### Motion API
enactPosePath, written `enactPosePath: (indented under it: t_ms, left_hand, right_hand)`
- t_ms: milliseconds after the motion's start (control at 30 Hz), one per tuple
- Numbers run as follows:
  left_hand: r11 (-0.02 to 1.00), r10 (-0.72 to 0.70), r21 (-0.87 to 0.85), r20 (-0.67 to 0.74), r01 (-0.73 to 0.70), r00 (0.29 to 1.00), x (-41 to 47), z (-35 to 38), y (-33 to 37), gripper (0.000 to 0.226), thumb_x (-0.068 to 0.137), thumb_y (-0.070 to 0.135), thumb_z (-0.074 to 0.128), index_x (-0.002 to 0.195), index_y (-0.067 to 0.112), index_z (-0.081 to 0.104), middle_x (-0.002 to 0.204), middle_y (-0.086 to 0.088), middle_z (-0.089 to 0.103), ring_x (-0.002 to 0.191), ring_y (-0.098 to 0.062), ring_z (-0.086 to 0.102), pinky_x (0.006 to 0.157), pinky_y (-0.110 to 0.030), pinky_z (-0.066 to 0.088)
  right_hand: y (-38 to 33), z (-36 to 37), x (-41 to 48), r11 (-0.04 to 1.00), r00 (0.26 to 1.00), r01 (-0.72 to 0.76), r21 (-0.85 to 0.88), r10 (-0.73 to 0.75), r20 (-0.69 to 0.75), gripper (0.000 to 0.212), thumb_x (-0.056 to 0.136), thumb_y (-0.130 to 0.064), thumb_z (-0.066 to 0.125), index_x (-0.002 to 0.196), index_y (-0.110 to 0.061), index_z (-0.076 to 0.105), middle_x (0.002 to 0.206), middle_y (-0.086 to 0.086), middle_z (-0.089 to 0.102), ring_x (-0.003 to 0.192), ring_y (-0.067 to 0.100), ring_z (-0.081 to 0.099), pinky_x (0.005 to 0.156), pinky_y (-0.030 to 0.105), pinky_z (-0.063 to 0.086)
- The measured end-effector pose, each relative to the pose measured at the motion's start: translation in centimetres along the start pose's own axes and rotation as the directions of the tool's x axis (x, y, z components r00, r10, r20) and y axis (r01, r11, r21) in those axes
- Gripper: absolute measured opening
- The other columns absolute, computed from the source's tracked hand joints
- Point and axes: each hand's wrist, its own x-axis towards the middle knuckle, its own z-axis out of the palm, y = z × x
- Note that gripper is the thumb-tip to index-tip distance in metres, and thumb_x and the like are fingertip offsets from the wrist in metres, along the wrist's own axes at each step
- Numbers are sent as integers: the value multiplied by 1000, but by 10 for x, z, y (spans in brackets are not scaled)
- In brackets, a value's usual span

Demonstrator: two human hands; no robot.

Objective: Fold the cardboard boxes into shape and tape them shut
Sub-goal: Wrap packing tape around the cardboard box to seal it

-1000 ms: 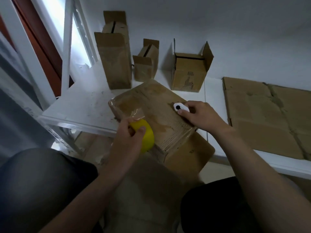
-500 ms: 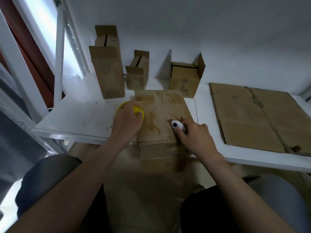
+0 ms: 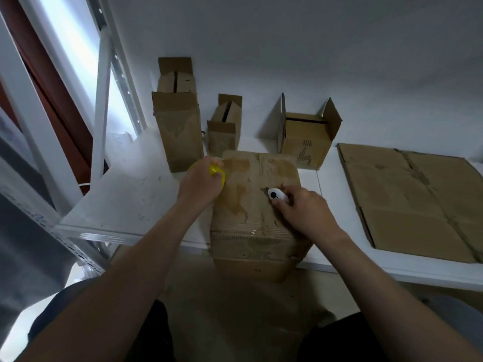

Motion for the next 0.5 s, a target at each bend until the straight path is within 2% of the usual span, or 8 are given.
enactPosePath:
  t_ms: [67,133,200,233,300,367,433,500]
  left_hand:
    - [1000,-9,8,33,9,999,2,-4,-2,30,96,24,56,123,33,61,125,1,63,96,-19,52,81,-32,38]
    - [1000,-7,-13,38,8,999,-3,-10,-3,30,96,28,58,125,33,62,121,3,62,95,-17,52,77,-30,40]
    - [993,-19,-120,-4,19,1000,-11,-18,-2,26,94,30,62,119,38,65,116,8,57,96,-15,53,71,-28,40]
    - [979,-42,-199,-20,38,999,-15,-24,-2,20,93,31,64,109,43,66,117,9,56,96,-15,53,71,-28,40]
    - [947,-78,-315,-20,68,997,-28,-38,2,19,92,33,68,91,52,62,119,8,54,94,-11,52,72,-29,42]
    - [939,-79,-336,-3,74,997,-40,-50,7,20,91,33,69,89,52,63,120,7,56,97,-12,54,78,-33,47]
    - [923,-81,-374,25,85,996,-54,-58,17,15,91,33,69,96,47,70,122,3,60,104,-20,59,86,-42,54]
    - [881,-112,-452,89,140,990,-69,-62,31,8,93,40,67,97,42,74,119,-2,65,105,-26,64,90,-49,57]
  right_hand:
    - [4,-7,18,998,998,-60,35,58,38,40,93,-60,58,109,-26,69,81,-9,66,81,16,62,78,34,51]
    - [4,-11,38,992,995,-93,83,90,45,42,92,-63,57,89,-23,66,75,-6,63,82,20,62,89,42,51]
    - [2,-10,52,987,994,-99,126,93,50,41,91,-63,58,80,-24,62,79,-2,64,90,24,61,100,49,44]
    - [1,-8,56,987,993,-101,122,93,67,38,90,-64,59,84,-26,64,89,-1,67,101,28,60,103,49,41]
    - [1,-5,58,993,988,-110,39,105,109,38,88,-64,62,109,-33,66,122,2,62,126,35,47,104,47,36]
    - [0,-8,51,994,989,-103,-34,106,103,53,88,-62,63,133,-36,55,143,3,50,137,38,31,103,50,32]
    - [-9,-15,38,999,999,-39,10,38,27,55,91,-58,61,139,-36,49,147,2,48,138,37,29,106,51,30]
    - [-21,-24,18,982,997,78,173,-71,-43,41,93,-52,62,131,-37,55,133,-7,59,129,21,45,106,46,40]
